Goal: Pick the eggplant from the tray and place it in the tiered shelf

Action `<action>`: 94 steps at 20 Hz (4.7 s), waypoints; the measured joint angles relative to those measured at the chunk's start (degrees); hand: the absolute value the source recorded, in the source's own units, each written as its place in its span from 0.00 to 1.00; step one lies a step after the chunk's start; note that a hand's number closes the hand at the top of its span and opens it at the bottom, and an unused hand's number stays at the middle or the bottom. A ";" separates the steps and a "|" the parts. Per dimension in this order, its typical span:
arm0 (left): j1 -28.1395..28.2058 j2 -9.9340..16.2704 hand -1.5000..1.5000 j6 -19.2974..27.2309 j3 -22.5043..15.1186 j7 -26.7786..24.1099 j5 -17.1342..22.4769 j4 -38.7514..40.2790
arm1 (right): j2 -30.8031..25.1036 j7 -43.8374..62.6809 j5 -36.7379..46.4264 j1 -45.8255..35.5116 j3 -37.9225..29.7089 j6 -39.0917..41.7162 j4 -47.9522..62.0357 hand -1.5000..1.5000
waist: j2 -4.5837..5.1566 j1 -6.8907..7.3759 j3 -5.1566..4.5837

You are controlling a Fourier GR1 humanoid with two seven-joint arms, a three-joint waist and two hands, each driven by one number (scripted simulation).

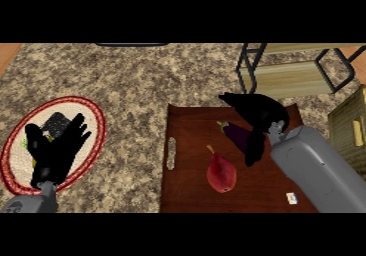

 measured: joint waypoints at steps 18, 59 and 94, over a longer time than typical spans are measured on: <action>0.35 -2.58 0.50 -2.35 2.36 0.15 -3.45 -0.41 | 5.08 -9.07 15.95 1.85 -1.61 -6.98 10.47 0.00 | 0.01 0.19 0.09; 2.99 -4.31 0.50 -4.04 6.65 2.24 -5.52 -2.51 | 4.23 -18.25 6.46 16.30 -22.41 -8.75 -22.76 1.00 | -0.67 -2.28 -0.05; 0.30 -6.56 0.50 -6.01 6.13 2.02 -8.32 -1.82 | -19.78 -8.73 -5.06 -30.28 -42.57 -2.12 13.15 1.00 | 0.41 1.33 -0.05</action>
